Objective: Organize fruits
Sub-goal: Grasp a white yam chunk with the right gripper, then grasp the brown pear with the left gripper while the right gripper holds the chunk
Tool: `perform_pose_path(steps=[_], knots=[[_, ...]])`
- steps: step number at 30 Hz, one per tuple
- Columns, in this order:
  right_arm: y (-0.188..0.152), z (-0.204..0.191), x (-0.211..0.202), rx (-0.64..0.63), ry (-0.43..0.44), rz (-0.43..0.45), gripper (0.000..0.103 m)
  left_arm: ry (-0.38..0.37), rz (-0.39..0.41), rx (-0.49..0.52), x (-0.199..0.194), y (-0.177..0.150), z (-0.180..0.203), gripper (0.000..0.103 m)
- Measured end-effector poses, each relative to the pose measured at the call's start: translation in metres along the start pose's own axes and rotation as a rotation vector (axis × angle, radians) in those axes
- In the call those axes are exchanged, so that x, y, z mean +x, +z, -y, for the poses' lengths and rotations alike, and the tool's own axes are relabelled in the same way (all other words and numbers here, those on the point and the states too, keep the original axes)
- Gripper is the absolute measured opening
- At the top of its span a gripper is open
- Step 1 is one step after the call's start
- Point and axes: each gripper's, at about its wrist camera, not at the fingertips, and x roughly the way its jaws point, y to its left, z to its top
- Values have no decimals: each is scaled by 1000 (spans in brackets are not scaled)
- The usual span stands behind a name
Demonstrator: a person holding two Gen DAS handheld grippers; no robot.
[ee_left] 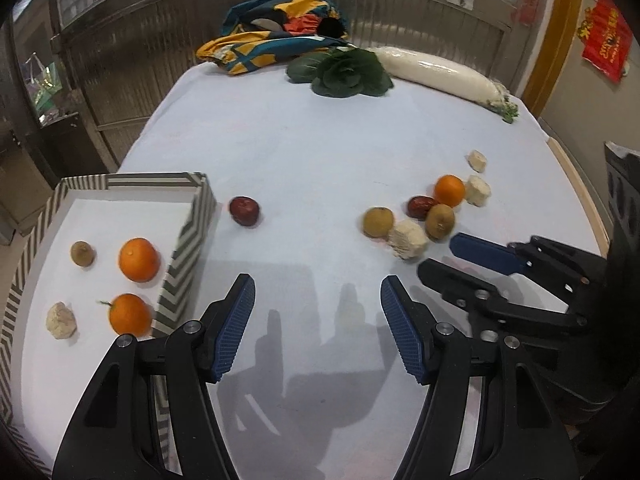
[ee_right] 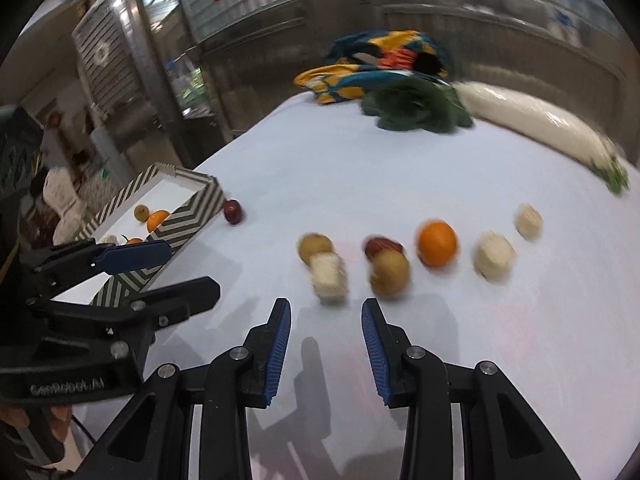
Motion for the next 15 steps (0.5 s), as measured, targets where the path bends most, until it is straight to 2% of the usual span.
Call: perform_pose_path(steps=[5,7,8,15], knots=[[15,-5,29,-40,-20,-47,35,14,-5,-18,5,3,-6,66],[16,-5,38,-51,-21,-65,20,13,-15,-26,9,4,-7,66],[15,-5,39,-55,-32,-65,19,9,-21,-31,12,4,-7,66],[3,16,11,-22,-50,-30,18,-22,-38,-34,24,11,10,66]])
